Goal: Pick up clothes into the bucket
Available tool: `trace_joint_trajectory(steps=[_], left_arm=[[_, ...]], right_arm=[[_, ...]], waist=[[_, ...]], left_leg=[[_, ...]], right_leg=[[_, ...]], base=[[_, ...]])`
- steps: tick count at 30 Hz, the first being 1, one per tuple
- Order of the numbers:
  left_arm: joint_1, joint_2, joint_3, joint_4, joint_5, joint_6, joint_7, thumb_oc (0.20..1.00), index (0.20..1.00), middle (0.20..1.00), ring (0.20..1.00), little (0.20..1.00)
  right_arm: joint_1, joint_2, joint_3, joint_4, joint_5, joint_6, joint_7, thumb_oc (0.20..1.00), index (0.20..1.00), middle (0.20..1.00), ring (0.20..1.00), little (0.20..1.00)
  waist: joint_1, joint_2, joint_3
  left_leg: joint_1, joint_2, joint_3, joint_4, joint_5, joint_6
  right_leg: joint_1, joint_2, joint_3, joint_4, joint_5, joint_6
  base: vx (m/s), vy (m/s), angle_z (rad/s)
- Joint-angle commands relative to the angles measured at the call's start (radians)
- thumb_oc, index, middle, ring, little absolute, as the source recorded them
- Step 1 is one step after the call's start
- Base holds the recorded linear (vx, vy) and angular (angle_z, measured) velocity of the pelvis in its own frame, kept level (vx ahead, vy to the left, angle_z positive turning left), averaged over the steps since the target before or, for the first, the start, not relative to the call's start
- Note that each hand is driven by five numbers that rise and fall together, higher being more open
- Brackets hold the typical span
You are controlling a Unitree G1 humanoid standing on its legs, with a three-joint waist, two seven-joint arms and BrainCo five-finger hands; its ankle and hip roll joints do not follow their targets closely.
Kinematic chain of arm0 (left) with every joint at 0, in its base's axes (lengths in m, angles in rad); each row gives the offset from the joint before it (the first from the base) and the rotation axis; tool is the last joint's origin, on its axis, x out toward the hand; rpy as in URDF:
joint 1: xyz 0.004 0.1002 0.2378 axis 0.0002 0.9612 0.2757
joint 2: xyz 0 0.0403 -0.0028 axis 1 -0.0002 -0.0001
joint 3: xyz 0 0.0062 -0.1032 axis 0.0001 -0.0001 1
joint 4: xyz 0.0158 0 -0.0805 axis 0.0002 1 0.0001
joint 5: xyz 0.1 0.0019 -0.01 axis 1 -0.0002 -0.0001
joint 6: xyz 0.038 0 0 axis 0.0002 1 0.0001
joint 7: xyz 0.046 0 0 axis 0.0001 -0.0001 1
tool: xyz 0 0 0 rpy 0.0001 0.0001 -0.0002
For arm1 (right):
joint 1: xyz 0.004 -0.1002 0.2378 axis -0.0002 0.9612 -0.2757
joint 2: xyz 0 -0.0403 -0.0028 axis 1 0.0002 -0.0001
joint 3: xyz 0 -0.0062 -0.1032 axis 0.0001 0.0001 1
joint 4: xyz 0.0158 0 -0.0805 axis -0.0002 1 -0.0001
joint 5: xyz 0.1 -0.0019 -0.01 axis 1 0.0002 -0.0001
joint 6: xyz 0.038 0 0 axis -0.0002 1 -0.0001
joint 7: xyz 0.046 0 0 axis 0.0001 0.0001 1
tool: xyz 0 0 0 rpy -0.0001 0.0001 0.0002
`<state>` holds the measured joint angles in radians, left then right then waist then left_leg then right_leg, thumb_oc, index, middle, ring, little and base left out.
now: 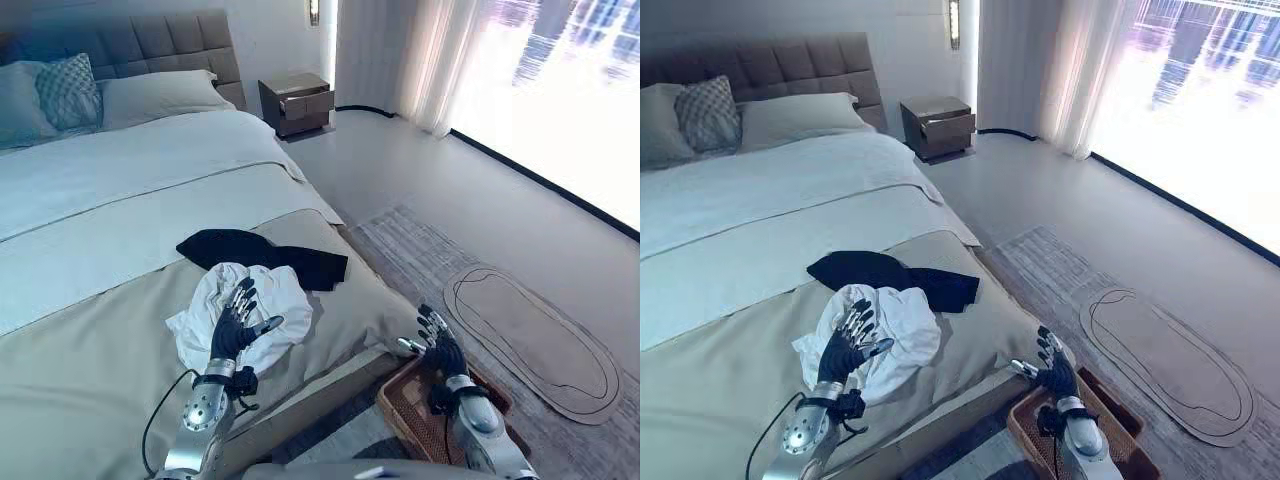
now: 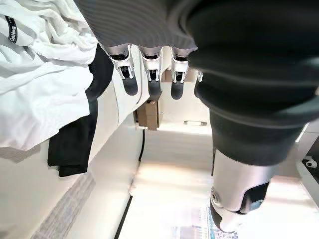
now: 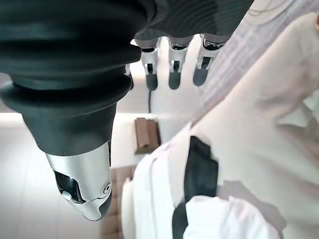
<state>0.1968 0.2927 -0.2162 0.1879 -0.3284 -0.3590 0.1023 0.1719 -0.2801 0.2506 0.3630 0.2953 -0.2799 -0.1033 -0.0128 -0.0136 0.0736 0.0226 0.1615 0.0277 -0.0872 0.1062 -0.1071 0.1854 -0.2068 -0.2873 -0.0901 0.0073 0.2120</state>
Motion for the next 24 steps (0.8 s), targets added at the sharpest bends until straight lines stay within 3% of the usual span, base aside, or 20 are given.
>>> trace_joint_trajectory(steps=[1, 10, 15, 24], left_arm=[[-0.056, 0.029, 0.009, -0.043, 0.020, -0.059, 0.000, 1.000, 1.000, 1.000, 1.000, 1.000], [-0.051, 0.027, 0.011, -0.046, 0.014, -0.060, -0.001, 1.000, 1.000, 1.000, 1.000, 1.000], [-0.064, 0.058, 0.027, -0.040, 0.099, -0.056, 0.015, 1.000, 1.000, 1.000, 1.000, 1.000], [-0.121, 0.082, 0.084, 0.028, 0.200, -0.070, 0.119, 1.000, 1.000, 1.000, 1.000, 1.000]], right_arm=[[-0.062, 0.008, -0.011, -0.087, -0.010, -0.073, -0.003, 1.000, 1.000, 1.000, 1.000, 1.000], [-0.060, 0.008, -0.011, -0.085, -0.009, -0.072, 0.002, 1.000, 1.000, 1.000, 1.000, 1.000], [-0.056, 0.006, -0.019, -0.089, -0.012, -0.070, 0.011, 1.000, 1.000, 1.000, 1.000, 1.000], [-0.080, -0.007, -0.030, -0.055, -0.021, -0.073, 0.001, 1.000, 1.000, 1.000, 1.000, 1.000]], waist=[[-0.011, -0.039, 0.035], [-0.010, -0.041, 0.037], [-0.013, -0.042, 0.037], [-0.015, -0.055, 0.064]], left_leg=[[0.019, 0.002, 0.025, 0.023, -0.049, 0.003], [0.018, 0.000, 0.025, 0.019, -0.046, 0.003], [0.016, -0.002, 0.029, 0.021, -0.050, 0.005], [-0.048, -0.014, 0.044, 0.098, -0.078, 0.010]], right_leg=[[-0.090, 0.022, 0.026, 0.005, 0.052, -0.048], [-0.094, 0.022, 0.024, 0.004, 0.056, -0.046], [-0.099, 0.020, 0.029, 0.003, 0.060, -0.043], [-0.154, 0.006, 0.063, 0.011, 0.080, -0.034]], base=[[0.23, 0.443, 2.45], [0.00, 0.000, 0.00], [0.00, 0.000, 0.00], [-0.01, 0.018, -0.05]])
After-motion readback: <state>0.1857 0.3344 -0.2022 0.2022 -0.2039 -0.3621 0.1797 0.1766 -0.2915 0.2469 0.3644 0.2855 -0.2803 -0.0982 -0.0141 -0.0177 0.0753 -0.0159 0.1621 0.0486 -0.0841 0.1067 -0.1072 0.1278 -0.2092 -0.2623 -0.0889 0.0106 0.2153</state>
